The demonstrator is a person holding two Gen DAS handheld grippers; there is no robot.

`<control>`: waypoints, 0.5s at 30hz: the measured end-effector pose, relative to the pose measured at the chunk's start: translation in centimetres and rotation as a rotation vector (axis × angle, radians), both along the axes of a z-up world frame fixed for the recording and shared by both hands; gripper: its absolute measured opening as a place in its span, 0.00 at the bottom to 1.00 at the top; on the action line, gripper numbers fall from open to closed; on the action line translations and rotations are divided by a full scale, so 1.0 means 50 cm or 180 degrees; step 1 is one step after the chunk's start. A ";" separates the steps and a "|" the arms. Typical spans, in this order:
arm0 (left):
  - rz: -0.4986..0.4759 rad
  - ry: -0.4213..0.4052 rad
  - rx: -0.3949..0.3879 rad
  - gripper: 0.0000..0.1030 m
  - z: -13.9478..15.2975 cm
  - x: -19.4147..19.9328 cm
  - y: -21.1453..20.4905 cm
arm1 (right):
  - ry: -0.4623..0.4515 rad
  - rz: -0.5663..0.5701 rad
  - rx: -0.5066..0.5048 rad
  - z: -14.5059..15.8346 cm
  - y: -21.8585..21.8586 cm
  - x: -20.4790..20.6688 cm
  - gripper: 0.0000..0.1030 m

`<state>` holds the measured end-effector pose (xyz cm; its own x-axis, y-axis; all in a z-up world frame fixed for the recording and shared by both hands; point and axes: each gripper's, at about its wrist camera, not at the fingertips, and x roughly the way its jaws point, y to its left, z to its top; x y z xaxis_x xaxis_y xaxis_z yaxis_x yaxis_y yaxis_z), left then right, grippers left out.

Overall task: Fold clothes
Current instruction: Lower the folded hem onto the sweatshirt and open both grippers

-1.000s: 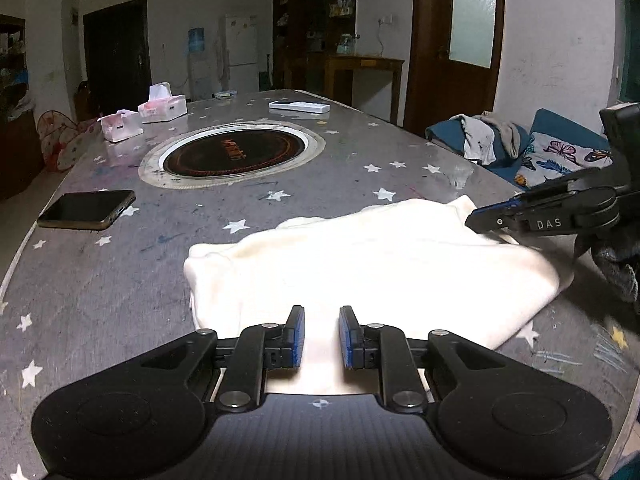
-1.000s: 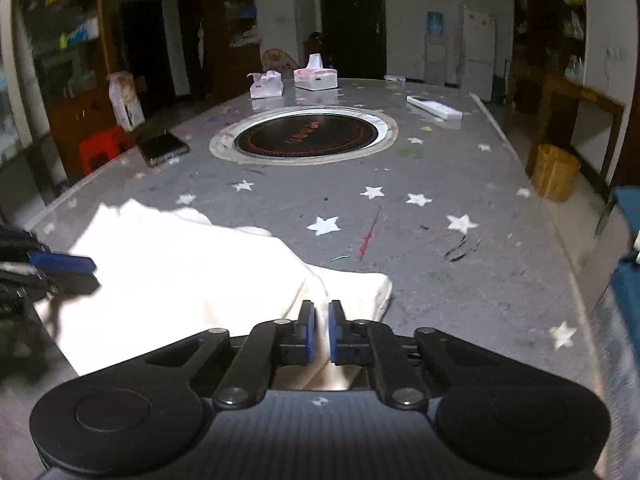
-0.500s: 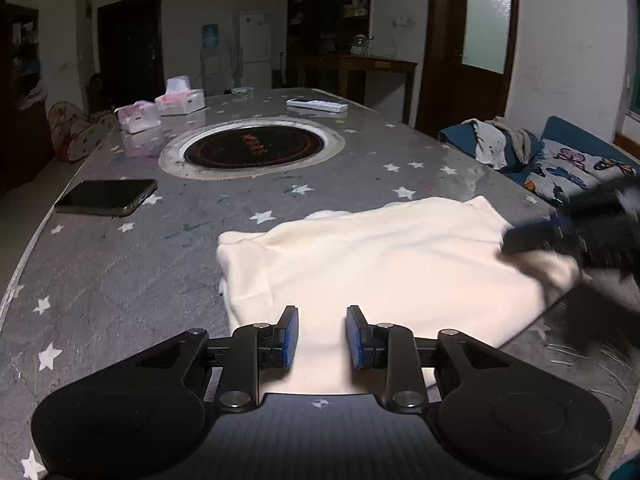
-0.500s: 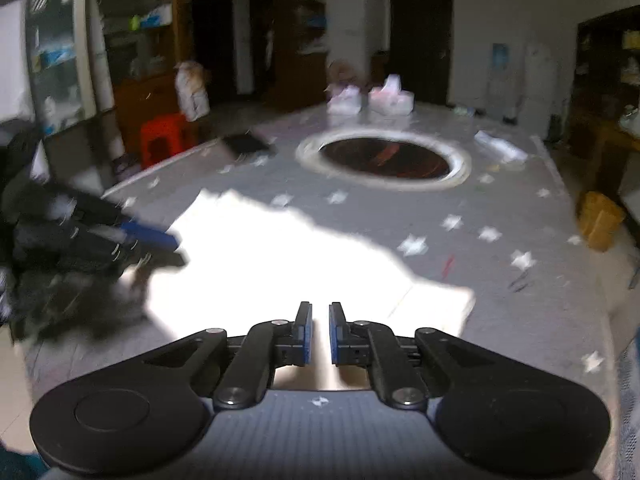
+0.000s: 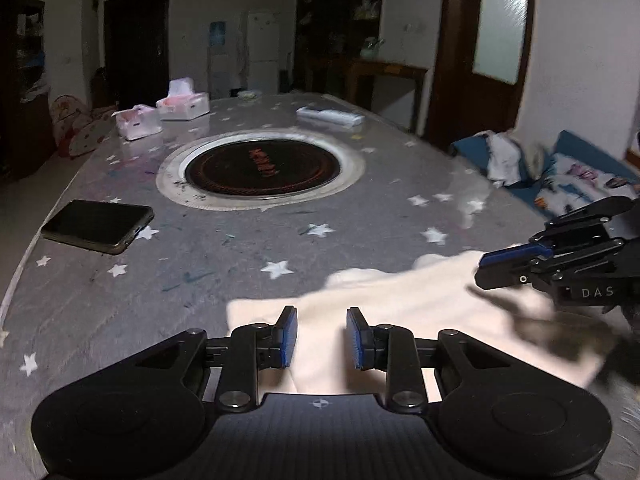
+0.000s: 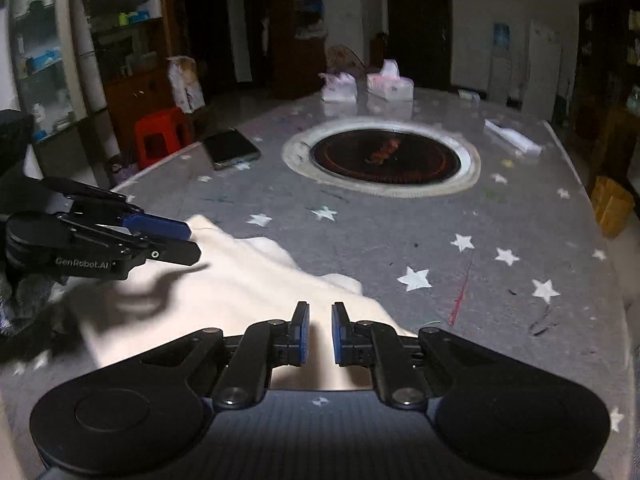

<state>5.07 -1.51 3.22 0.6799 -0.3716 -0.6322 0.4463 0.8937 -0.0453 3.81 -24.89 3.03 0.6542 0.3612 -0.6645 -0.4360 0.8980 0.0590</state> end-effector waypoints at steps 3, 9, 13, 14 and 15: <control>0.0121 0.0074 0.0017 0.30 -0.019 0.029 0.006 | 0.0106 -0.0124 -0.0015 -0.024 -0.004 0.025 0.09; 0.0157 0.0053 0.0007 0.31 -0.012 0.018 0.009 | -0.0041 -0.0071 -0.0020 0.000 0.000 -0.004 0.15; 0.0187 0.0025 0.0001 0.43 -0.002 0.001 0.006 | -0.0115 -0.0002 0.0007 0.015 0.017 -0.033 0.29; 0.0195 0.0001 0.0010 0.46 0.002 -0.005 0.005 | -0.0123 0.0015 0.0017 0.017 0.023 -0.042 0.33; 0.0206 -0.0023 0.0016 0.50 0.005 -0.012 0.006 | -0.0134 0.0035 0.0024 0.019 0.029 -0.051 0.35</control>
